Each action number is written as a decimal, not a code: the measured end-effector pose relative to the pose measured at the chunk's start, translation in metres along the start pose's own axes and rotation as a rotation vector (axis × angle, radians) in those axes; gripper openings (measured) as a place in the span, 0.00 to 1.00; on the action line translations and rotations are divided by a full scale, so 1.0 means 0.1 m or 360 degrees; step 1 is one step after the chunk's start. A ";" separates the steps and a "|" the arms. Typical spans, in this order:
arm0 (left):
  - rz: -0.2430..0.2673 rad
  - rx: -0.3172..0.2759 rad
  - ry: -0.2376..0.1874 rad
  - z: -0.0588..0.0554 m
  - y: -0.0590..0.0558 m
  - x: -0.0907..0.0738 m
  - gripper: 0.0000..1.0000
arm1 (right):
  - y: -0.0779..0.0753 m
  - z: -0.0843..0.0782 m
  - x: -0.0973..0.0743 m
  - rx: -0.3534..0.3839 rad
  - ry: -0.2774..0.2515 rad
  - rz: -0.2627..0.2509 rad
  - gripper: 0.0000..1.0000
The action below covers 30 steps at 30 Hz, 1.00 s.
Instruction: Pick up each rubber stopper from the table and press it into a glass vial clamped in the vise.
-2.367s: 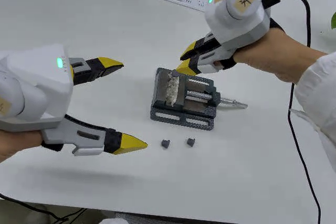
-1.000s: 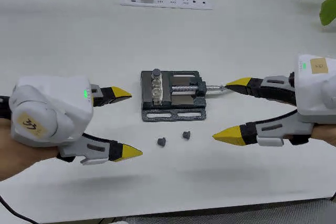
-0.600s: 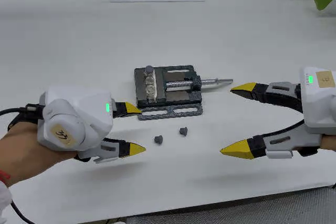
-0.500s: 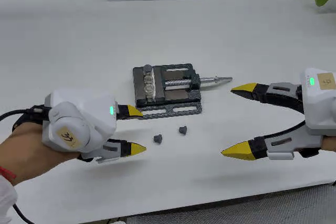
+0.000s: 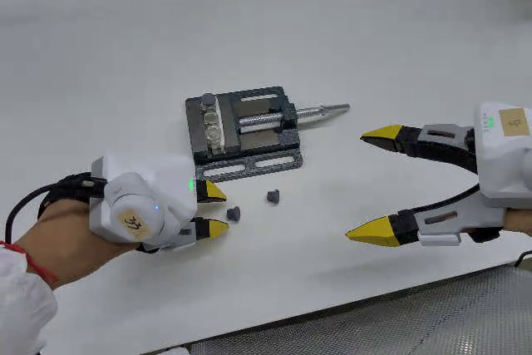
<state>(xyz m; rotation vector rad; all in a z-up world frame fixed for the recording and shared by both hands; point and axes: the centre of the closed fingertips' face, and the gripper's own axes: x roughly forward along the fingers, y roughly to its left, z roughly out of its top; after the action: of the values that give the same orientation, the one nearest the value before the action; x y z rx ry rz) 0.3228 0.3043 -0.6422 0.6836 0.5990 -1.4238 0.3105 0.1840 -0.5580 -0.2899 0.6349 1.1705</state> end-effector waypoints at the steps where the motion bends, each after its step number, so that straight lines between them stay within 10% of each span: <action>1: -0.0004 0.0003 0.0003 0.00 0.00 0.01 0.14 | 0.00 0.00 0.00 0.0001 -0.0001 -0.0003 0.75; 30: -0.0032 0.0038 0.0037 -0.01 0.00 0.08 0.04 | -0.08 0.08 -0.03 0.0022 -0.0023 -0.0027 0.73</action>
<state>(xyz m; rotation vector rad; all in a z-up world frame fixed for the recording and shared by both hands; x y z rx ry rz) 0.3235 0.2997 -0.6486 0.7152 0.6095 -1.4455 0.3199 0.1830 -0.5510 -0.2745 0.6267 1.1504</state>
